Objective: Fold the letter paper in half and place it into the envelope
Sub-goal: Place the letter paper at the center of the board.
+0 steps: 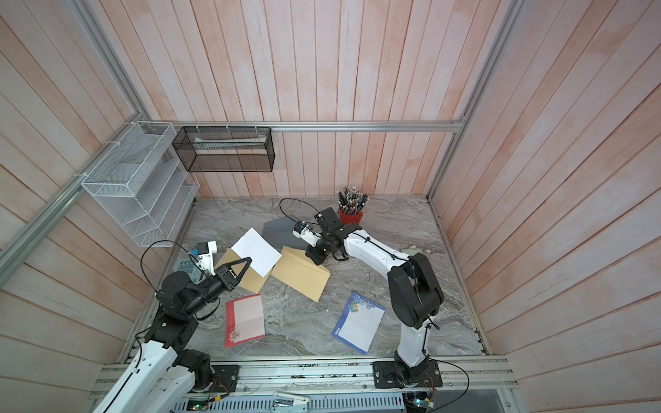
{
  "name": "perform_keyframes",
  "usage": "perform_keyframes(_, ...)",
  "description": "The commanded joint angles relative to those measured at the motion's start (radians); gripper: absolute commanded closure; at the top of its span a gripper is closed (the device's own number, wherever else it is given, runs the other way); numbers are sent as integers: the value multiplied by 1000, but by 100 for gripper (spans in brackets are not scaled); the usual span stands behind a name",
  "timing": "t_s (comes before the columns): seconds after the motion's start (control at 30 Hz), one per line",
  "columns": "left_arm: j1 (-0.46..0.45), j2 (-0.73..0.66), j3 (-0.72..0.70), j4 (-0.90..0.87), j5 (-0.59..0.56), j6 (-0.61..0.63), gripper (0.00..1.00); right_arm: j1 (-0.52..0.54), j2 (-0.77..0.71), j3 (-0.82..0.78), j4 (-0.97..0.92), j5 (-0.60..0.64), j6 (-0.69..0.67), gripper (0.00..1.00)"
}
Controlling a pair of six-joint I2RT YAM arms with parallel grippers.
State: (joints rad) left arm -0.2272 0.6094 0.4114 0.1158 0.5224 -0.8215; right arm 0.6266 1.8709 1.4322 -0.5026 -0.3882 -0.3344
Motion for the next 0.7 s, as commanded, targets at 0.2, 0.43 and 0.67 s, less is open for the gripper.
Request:
perform_keyframes(0.2,3,-6,-37,-15,33,-23,100,-60,66,-31,117,-5,47,92)
perform_keyframes(0.43,3,102,-79,117,117,-19,100,-109,-107,-108,254,39,176,46)
perform_keyframes(0.67,2,259,-66,322,285,2,100,-137,-392,-378,546,-143,435,26)
